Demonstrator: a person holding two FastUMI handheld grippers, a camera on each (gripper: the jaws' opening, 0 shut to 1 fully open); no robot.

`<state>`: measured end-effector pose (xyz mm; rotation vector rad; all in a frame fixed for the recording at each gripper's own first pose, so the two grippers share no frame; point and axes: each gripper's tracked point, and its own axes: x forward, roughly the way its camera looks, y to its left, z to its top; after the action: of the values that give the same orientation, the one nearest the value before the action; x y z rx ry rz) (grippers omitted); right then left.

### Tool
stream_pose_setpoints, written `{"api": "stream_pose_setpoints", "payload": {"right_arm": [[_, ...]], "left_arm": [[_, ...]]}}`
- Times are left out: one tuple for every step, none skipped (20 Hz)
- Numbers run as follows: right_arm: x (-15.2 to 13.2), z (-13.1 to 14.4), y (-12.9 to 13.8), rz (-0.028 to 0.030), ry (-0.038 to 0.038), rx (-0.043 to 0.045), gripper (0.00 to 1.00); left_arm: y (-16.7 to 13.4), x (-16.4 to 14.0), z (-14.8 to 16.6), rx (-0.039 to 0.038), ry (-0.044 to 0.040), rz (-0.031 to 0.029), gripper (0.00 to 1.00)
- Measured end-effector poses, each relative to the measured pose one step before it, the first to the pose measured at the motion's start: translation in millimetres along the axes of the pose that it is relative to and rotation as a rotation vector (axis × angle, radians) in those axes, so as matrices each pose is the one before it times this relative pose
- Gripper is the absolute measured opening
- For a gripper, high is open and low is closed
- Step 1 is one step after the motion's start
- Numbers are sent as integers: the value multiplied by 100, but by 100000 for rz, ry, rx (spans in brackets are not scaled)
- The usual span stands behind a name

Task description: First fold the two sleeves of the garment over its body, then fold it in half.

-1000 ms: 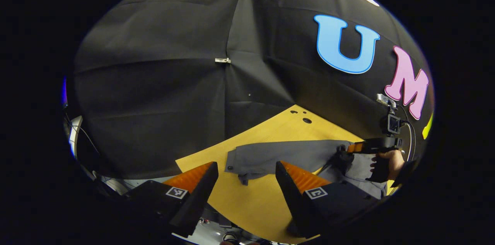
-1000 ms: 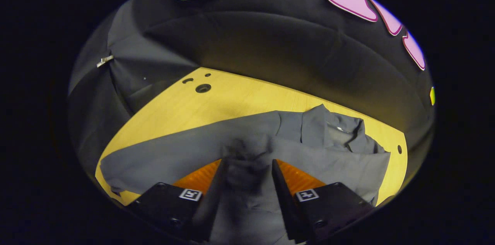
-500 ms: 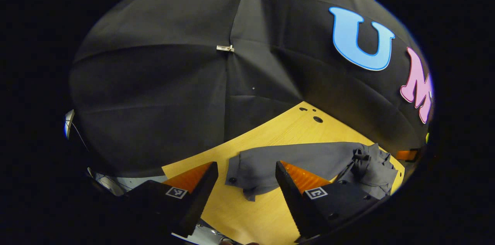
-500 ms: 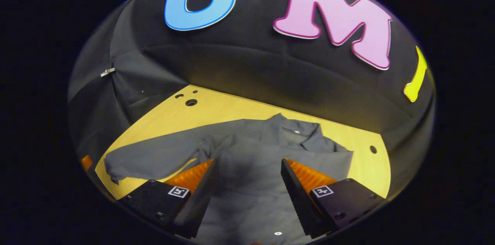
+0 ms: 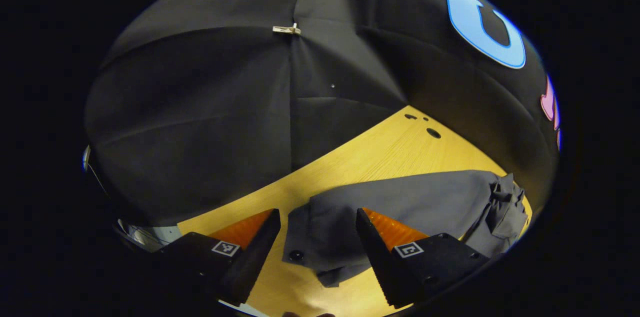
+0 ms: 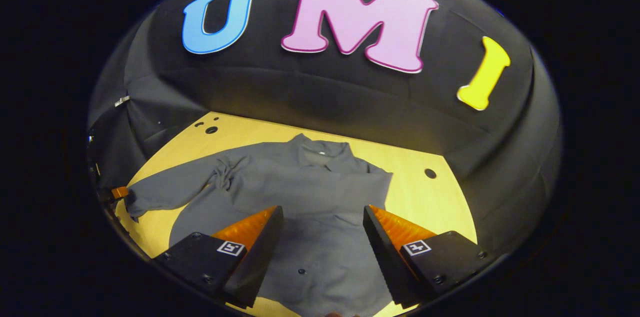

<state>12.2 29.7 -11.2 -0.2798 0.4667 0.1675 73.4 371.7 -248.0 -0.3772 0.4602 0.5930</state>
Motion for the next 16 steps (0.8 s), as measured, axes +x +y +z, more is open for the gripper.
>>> {"api": "stream_pose_setpoints", "payload": {"right_arm": [[-971, -481, -901, -1661, -96, 463, 98], [-906, -417, -745, -1487, -28, 727, 98], [-955, -502, -814, -1409, 202, 939, 98], [-973, -612, -775, -1480, 488, 1402, 98], [-915, -527, -894, -1425, 476, 1931, 98], [-838, -577, -776, -1412, 448, 2084, 98], [-880, -717, -801, -1425, 722, 1763, 98], [-919, -810, -932, -1631, 968, 1641, 98], [-792, -633, -743, -1294, 663, 1217, 98], [-746, -667, -894, -1502, 653, 1392, 98], [-605, -494, -630, -919, 460, 1000, 98], [-624, -527, -649, -1026, 372, 951, 98], [-493, -455, -608, -941, 166, 546, 98], [-337, -304, -503, -904, -8, 126, 98], [-239, -265, -376, -561, -102, -129, 98], [-16, -40, -122, -10, -189, 38, 98]], "left_arm": [[-260, 501, -179, 1420, 1092, -407, 96], [-163, 548, -144, 1431, 833, -18, 96], [-377, 580, -195, 1531, 780, 78, 96], [-64, 371, -188, 1630, 943, 650, 96], [-231, 405, -397, 1632, 952, 454, 96], [-18, 427, -318, 1587, 1268, 947, 92], [119, 109, -170, 1482, 845, 1009, 96], [-102, 293, 76, 2262, -249, 838, 97], [-64, -32, -293, 2238, 194, 353, 98], [-99, -74, 195, 1348, -348, 150, 98], [-509, 75, -76, -457, 57, -1620, 98], [-219, -19, -35, 735, -434, -50, 95], [-385, 270, -181, 740, 317, -1449, 89], [-309, 58, 112, 1167, -644, -1174, 83], [-411, -30, -28, 1116, 169, -1322, 75], [-475, 122, 172, 594, -496, -1914, 63]]}}
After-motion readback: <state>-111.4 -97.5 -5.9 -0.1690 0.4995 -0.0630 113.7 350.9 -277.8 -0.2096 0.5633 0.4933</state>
